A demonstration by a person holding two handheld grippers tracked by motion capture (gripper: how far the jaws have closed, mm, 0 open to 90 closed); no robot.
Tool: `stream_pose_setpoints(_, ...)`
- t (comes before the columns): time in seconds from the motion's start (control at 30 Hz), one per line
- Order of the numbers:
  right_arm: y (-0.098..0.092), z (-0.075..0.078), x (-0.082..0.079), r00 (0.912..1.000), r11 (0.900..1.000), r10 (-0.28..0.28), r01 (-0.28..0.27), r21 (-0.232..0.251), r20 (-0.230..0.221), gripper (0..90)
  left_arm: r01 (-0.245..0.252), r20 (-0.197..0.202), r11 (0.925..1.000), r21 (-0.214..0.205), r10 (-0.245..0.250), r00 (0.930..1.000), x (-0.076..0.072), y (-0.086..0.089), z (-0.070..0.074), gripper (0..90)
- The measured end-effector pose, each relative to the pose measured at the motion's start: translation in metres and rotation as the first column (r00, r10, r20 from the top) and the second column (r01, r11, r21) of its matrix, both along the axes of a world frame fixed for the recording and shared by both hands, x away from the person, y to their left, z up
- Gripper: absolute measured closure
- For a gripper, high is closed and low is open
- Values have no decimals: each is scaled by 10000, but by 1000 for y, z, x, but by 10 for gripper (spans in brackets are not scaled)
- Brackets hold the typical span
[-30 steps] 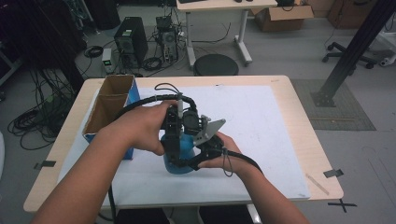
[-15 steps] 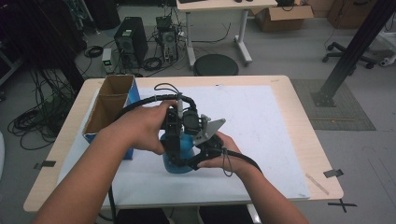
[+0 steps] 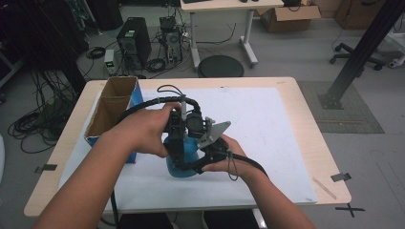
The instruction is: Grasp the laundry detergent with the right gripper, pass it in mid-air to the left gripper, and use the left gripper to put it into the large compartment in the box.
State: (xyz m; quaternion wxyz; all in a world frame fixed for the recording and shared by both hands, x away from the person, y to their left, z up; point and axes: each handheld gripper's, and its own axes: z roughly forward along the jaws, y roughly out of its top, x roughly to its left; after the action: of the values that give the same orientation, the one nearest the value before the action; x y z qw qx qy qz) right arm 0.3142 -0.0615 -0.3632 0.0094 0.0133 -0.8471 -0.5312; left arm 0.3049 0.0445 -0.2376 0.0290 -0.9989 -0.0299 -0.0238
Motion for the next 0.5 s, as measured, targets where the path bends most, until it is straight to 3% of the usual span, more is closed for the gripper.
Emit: stream_pose_setpoints(0.5, 0, 0, -1, 9999, 10000, 25, -25, 3, -122, 453, -80, -16, 10000, -60, 80, 10000, -1, -1, -1, 301)
